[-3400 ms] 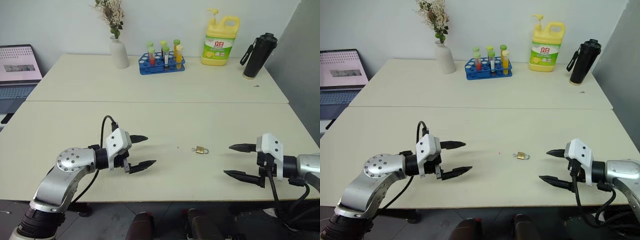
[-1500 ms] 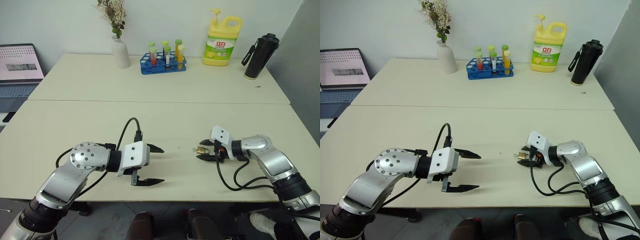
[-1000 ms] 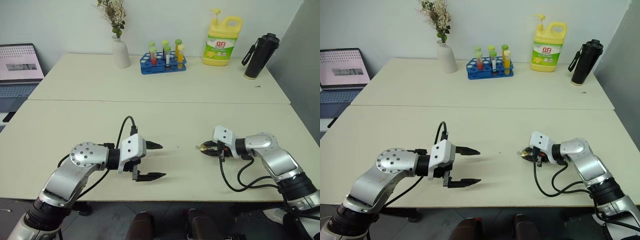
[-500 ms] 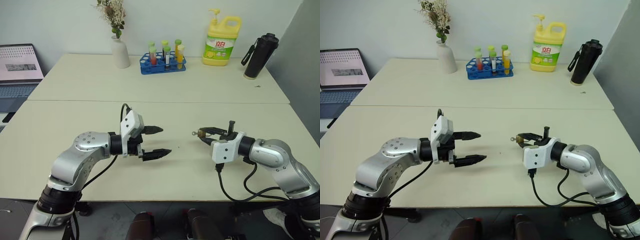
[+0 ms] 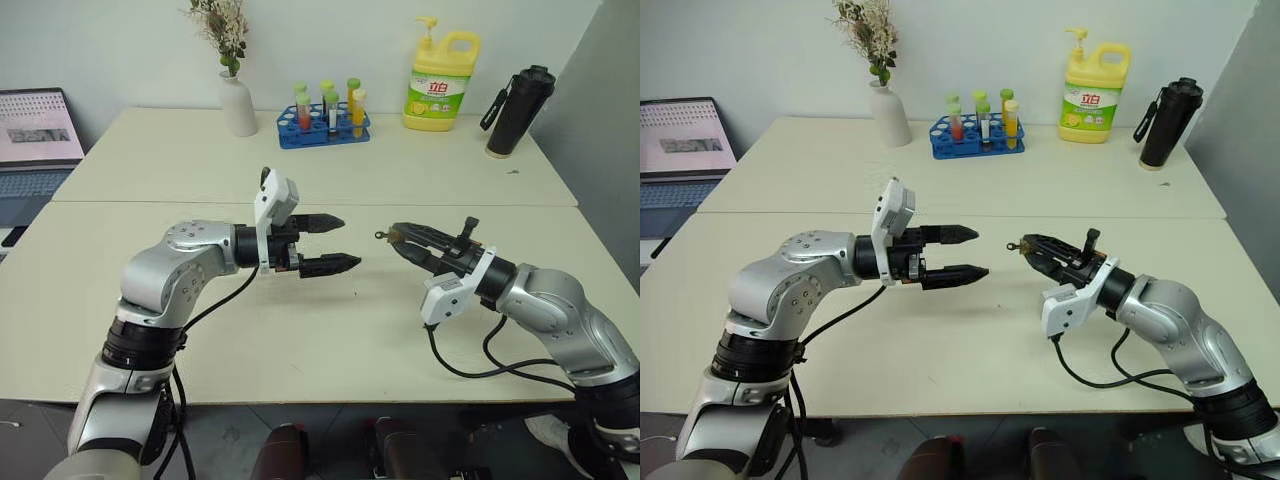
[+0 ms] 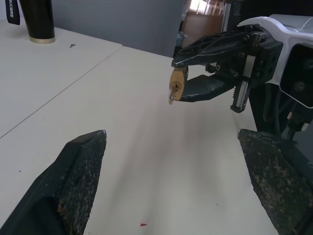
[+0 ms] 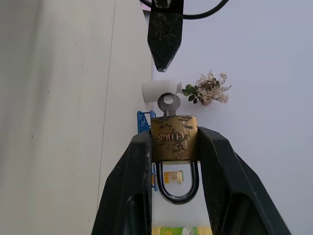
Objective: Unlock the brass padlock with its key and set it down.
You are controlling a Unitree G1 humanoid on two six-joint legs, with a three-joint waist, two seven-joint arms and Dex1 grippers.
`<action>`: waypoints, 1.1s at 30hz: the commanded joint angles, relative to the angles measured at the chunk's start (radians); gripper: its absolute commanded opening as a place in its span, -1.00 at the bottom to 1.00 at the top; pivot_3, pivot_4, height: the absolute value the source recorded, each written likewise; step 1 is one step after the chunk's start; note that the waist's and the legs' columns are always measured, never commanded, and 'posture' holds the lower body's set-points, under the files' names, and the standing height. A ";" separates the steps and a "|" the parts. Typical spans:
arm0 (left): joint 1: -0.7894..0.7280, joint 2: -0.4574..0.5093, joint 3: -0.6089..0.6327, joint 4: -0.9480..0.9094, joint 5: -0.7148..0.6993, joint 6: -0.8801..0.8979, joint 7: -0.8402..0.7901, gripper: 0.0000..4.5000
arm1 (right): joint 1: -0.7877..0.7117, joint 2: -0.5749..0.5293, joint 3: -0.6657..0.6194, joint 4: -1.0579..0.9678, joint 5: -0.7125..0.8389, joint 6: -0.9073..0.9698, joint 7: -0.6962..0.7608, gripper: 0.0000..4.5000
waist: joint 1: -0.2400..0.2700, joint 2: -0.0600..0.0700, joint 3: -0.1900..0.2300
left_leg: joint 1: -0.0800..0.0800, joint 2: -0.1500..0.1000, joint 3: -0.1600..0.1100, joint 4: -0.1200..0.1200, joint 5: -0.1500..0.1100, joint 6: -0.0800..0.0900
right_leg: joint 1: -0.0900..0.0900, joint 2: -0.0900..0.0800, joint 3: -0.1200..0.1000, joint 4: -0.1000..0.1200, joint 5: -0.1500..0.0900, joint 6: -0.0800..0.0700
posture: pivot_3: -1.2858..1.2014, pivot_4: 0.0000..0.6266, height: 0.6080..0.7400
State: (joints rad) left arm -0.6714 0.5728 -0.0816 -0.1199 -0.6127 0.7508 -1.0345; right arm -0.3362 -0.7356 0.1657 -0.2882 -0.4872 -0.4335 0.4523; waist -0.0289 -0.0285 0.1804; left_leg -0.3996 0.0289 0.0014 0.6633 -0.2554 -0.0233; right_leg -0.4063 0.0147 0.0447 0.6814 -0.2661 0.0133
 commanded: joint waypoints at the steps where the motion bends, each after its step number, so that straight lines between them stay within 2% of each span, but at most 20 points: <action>1: -0.041 -0.006 -0.007 0.009 -0.007 -0.012 -0.036 1.00 | -0.029 0.006 -0.030 -0.025 0.025 -0.022 -0.006 -0.59 | 0.000 0.000 0.000 | 0.000 0.000 0.000 0.000 0.000 0.000 | 0.000 0.000 0.000 0.000 0.000 0.000 | 0.03 -0.52 1.00; 8: -0.091 -0.021 -0.034 0.070 0.006 -0.023 -0.091 1.00 | -0.051 0.009 -0.019 -0.007 0.031 -0.044 0.007 -0.59 | 0.000 0.000 0.000 | 0.000 0.000 0.000 0.000 0.000 0.000 | 0.000 0.000 0.000 0.000 0.000 0.000 | 0.03 -0.52 1.00; 11: -0.105 -0.032 -0.044 0.094 0.021 -0.048 -0.110 0.74 | -0.056 0.012 -0.014 -0.002 0.039 -0.048 0.014 -0.59 | 0.000 0.000 0.000 | 0.000 0.000 0.000 0.000 0.000 0.000 | 0.000 0.000 0.000 0.000 0.000 0.000 | 0.03 -0.52 1.00; 23: -0.134 -0.068 -0.059 0.145 0.058 -0.088 -0.138 -1.00 | -0.047 0.022 -0.015 -0.013 0.057 -0.044 0.037 -0.59 | 0.000 0.000 0.000 | 0.000 0.000 0.000 0.000 0.000 0.000 | 0.000 0.000 0.000 0.000 0.000 -0.001 | 0.03 -0.52 1.00; 33: -0.133 -0.097 -0.059 0.161 0.081 -0.108 -0.135 -1.00 | -0.045 0.027 -0.012 -0.014 0.073 -0.041 0.056 -0.59 | 0.000 0.000 0.000 | 0.000 0.000 0.000 0.000 0.000 0.000 | 0.000 0.000 0.000 0.000 0.000 -0.001 | 0.03 -0.52 1.00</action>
State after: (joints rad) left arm -0.7810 0.4854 -0.1501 0.0511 -0.5304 0.6646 -1.1686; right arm -0.3721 -0.7163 0.1699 -0.2686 -0.4433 -0.4656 0.5065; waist -0.0288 -0.0285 0.1804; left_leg -0.3997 0.0286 0.0017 0.6636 -0.2554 -0.0232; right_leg -0.4063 0.0147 0.0447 0.6816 -0.2656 0.0124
